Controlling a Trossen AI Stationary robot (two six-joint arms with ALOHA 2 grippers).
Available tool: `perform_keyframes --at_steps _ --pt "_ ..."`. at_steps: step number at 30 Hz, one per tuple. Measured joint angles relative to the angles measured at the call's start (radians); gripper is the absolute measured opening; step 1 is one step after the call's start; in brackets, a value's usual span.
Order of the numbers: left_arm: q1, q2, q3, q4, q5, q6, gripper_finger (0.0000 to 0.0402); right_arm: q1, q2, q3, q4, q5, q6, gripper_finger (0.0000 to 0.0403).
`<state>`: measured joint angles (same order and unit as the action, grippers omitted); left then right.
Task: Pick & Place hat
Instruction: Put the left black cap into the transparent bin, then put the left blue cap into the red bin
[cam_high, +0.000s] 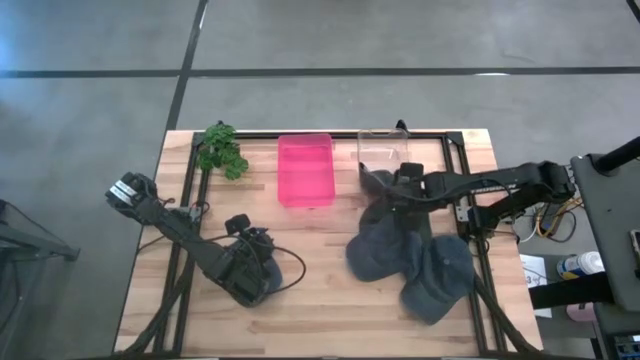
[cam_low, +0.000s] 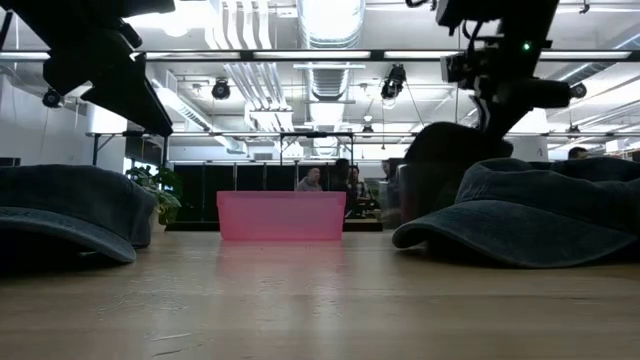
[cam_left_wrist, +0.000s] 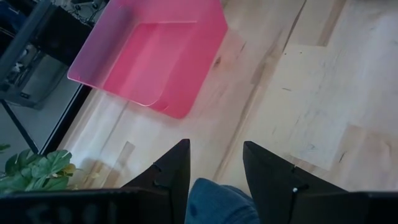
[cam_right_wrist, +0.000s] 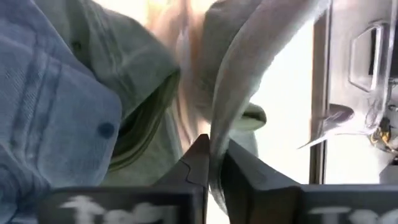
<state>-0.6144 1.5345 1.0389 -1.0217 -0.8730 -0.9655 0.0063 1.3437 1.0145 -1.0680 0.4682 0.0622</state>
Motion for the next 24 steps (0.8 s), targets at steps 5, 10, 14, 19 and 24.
perform_keyframes --at_steps 5,10,14,19,24 --pt "0.003 0.0 0.0 0.0 0.0 0.001 0.0142 -0.004 0.035 0.085 -0.129 -0.037 0.122 0.0017" --pt "0.005 0.0 0.0 0.002 -0.005 0.001 0.0142 -0.005 0.124 0.14 -0.191 -0.123 0.162 0.0025" --pt "0.005 0.0 0.0 0.004 -0.004 0.001 0.0142 0.001 0.2 0.187 -0.194 -0.133 0.137 0.0042" --pt "0.005 0.0 0.0 0.004 0.029 -0.001 0.0142 0.018 0.244 0.254 -0.201 -0.139 0.087 0.0067" --pt "0.005 0.0 0.0 0.005 0.035 -0.005 0.0142 0.036 0.235 0.308 -0.247 -0.145 0.069 0.0104"
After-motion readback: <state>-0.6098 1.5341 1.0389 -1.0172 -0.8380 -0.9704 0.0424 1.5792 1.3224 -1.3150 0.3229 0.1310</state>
